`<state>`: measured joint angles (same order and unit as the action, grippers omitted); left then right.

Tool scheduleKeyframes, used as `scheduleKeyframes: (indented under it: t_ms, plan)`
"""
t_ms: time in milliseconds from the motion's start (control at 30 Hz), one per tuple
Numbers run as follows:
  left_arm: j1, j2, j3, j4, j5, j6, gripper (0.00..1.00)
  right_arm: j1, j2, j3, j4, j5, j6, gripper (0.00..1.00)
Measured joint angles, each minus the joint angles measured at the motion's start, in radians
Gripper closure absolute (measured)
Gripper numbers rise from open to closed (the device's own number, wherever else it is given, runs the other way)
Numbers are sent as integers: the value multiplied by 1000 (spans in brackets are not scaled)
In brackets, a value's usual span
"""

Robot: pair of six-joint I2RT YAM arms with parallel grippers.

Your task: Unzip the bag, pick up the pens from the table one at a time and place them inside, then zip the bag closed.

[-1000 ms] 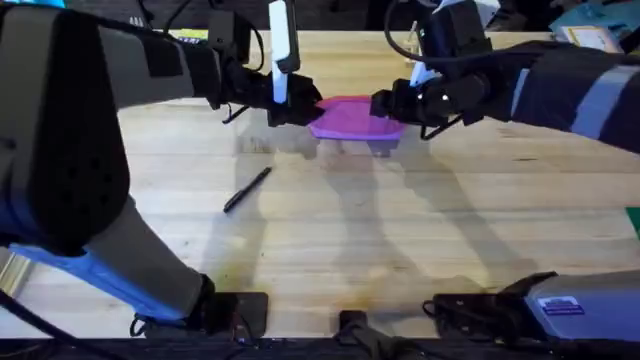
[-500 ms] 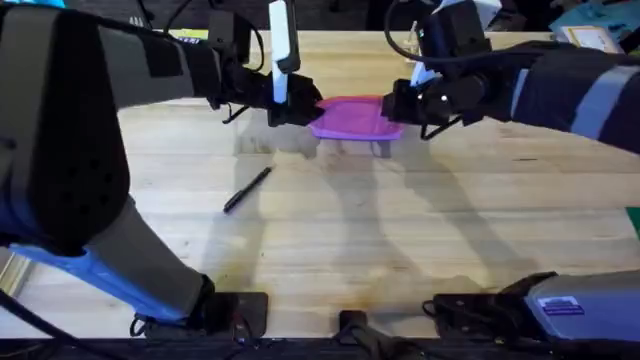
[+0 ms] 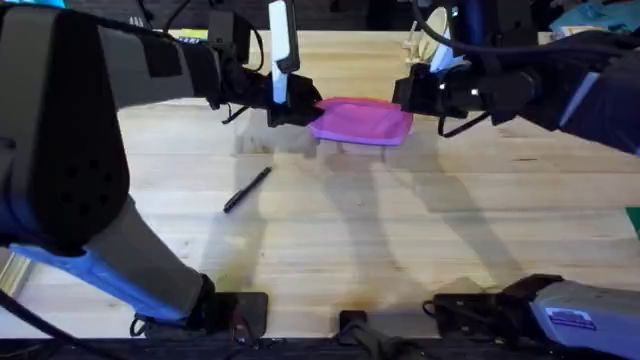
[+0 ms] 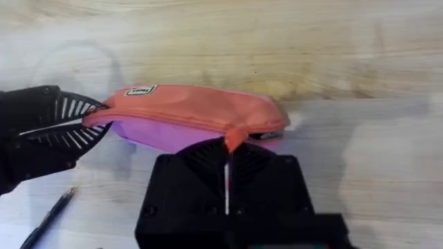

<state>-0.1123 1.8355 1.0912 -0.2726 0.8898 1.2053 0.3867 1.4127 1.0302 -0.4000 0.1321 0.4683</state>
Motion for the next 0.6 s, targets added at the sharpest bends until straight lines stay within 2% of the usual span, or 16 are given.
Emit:
scheduleKeyframes:
  t_ms: [600]
  plan:
    - [1,0,0,0,-1,0,958,13,-2,0,20,-57,0,970]
